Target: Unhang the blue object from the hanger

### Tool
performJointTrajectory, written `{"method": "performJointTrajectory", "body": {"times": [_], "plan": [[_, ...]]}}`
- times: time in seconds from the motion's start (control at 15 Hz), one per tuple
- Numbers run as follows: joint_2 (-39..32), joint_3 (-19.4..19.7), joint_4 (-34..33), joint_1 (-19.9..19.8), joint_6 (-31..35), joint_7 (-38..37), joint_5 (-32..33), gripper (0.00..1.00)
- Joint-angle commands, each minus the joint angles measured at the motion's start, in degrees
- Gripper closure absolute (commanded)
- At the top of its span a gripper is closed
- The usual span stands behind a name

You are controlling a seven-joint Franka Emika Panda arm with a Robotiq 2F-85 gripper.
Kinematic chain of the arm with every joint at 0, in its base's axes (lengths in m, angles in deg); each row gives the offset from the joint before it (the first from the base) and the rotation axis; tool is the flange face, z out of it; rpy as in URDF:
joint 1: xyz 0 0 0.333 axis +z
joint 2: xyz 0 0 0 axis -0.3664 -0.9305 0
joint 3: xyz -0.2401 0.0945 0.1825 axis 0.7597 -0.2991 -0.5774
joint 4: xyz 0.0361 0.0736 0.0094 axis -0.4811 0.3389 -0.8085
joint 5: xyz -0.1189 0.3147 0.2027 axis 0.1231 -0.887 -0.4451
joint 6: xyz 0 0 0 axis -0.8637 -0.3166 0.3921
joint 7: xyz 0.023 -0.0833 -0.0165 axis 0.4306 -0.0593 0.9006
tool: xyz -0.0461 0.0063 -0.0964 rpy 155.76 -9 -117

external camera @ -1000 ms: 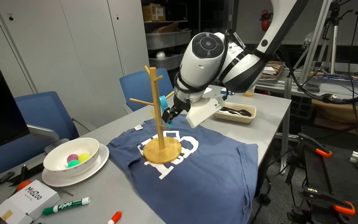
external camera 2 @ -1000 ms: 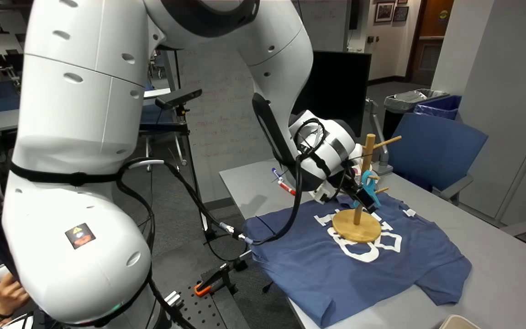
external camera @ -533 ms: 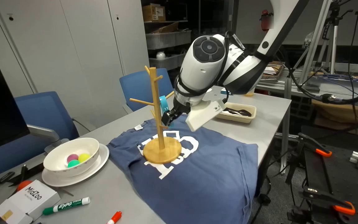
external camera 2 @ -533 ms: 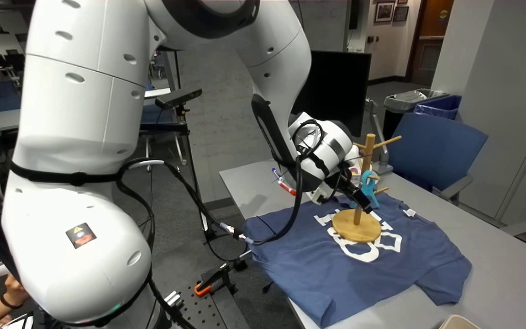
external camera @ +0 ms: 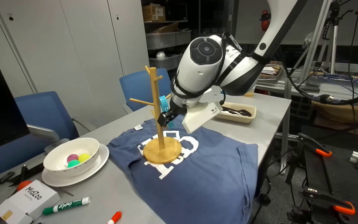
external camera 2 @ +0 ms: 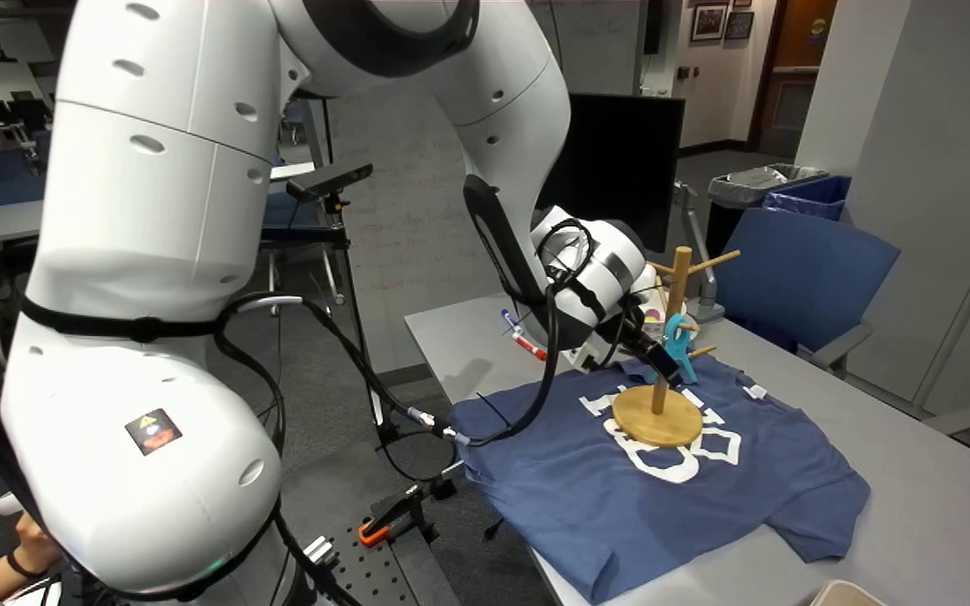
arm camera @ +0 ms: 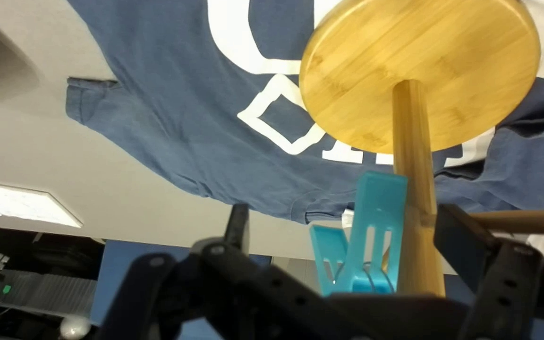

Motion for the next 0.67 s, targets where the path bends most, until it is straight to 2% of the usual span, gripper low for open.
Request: {"method": "performJointTrajectory", "body": {"times": [0.0,0.33,0.4,0.47,0.6], "plan": [[-1.7,1.0,-2.3,0.9,-1.3,-3.2,3.0,0.0],[-2.6,1.4,-3.1,0.8,-2.9,-3.8,4.2,0.01],[-2.7,1.4,-3.1,0.8,-3.2,-3.8,4.3,0.06],[-2.8,1.5,-3.2,0.8,-3.4,-3.8,4.4,0.23],[-2.7,1.6,-3.1,0.8,-3.6,-4.0,4.6,0.37]]}}
